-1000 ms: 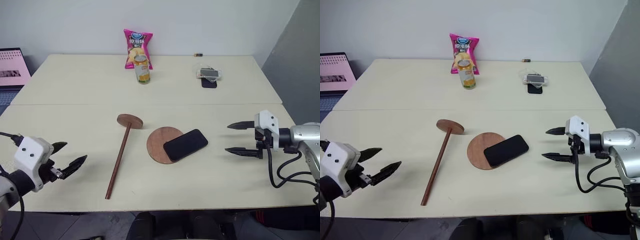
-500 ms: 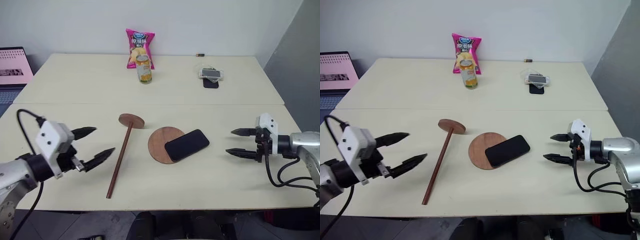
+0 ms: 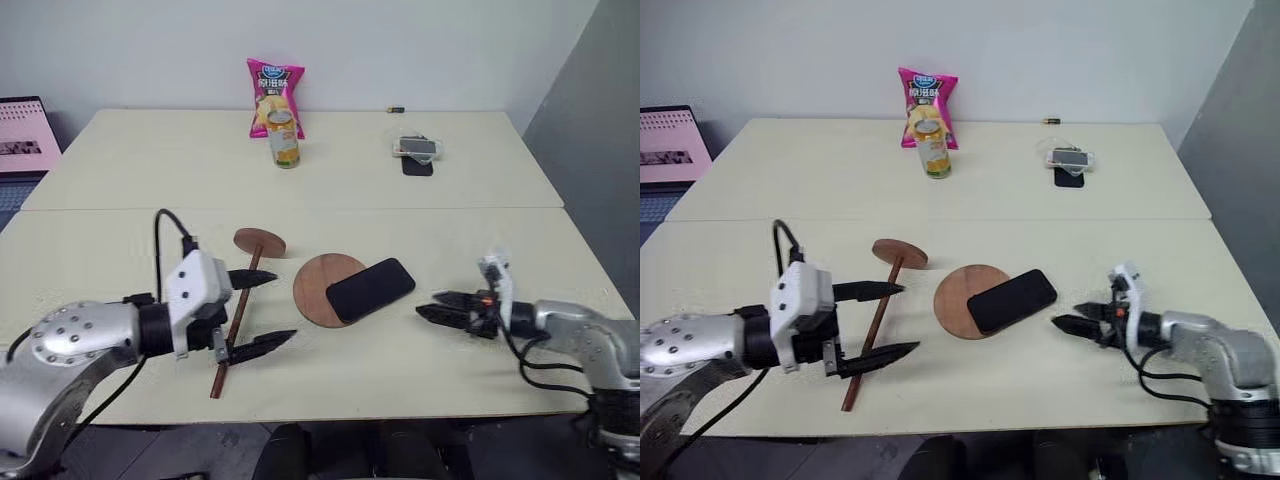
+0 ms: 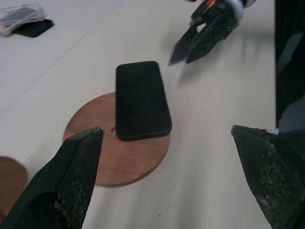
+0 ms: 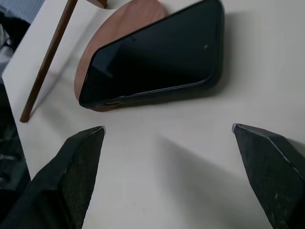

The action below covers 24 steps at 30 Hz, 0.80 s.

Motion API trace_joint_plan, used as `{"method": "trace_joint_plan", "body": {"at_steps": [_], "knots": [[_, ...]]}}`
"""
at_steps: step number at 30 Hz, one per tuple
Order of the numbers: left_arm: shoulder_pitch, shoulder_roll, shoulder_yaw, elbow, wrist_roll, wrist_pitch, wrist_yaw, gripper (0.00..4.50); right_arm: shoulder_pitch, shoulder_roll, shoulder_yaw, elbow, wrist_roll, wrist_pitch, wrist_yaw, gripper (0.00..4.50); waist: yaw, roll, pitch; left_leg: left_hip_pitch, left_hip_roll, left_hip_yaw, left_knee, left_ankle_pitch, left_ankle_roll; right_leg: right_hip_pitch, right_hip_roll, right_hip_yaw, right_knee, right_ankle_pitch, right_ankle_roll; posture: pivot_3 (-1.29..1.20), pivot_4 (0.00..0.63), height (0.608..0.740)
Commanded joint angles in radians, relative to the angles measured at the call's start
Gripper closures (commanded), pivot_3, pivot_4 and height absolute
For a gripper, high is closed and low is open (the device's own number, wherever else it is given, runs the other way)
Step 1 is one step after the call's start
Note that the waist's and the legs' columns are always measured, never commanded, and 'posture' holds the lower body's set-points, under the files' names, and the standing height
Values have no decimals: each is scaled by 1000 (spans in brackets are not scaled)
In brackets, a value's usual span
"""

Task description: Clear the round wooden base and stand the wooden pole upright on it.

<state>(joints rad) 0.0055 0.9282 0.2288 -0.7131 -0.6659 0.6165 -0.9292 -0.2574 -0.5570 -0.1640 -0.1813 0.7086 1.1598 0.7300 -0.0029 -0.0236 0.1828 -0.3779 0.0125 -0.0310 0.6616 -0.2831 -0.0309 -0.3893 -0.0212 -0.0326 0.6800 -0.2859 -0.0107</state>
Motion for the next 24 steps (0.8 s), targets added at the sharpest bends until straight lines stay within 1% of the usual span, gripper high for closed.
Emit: {"method": "trace_joint_plan", "body": {"at_steps": [1, 10, 13, 21, 24], "knots": [[-16, 23, -26, -7, 45, -46, -17, 40, -19, 42, -42, 5, 28, 60, -84, 0, 0, 0, 0, 0, 0, 0, 0, 0, 0, 0, 0, 0, 0, 0, 0, 0, 150, 740], [-14, 19, -45, 2, 76, -70, -24, 40, -98, 246, -134, 64, 94, 189, -262, 0, -8, -1, -1, 3, 1, 2, -1, 0, 0, 1, 2, 2, 0, 0, 0, 0, 150, 740], [-9, 16, -44, 0, 80, -71, -21, 40, -117, 283, -138, 66, 98, 202, -287, 0, -9, -1, -1, 3, 1, 3, -1, 0, 0, 1, 2, 3, 1, 0, 0, 0, 150, 740], [2, 2, -51, -7, 95, -78, -8, 40, -122, 312, -122, 92, 92, 167, -294, 0, -12, -1, -1, 4, 1, 4, -2, 0, 0, 0, 2, 4, 1, 0, 0, 0, 150, 740], [-2, -2, -57, -4, 102, -80, -7, 0, -117, 320, -122, 113, 78, 130, -297, 525, -17, -1, -1, 4, 1, 4, -2, 0, 0, 0, 2, 4, 1, 0, 1, 0, 150, 740]]}}
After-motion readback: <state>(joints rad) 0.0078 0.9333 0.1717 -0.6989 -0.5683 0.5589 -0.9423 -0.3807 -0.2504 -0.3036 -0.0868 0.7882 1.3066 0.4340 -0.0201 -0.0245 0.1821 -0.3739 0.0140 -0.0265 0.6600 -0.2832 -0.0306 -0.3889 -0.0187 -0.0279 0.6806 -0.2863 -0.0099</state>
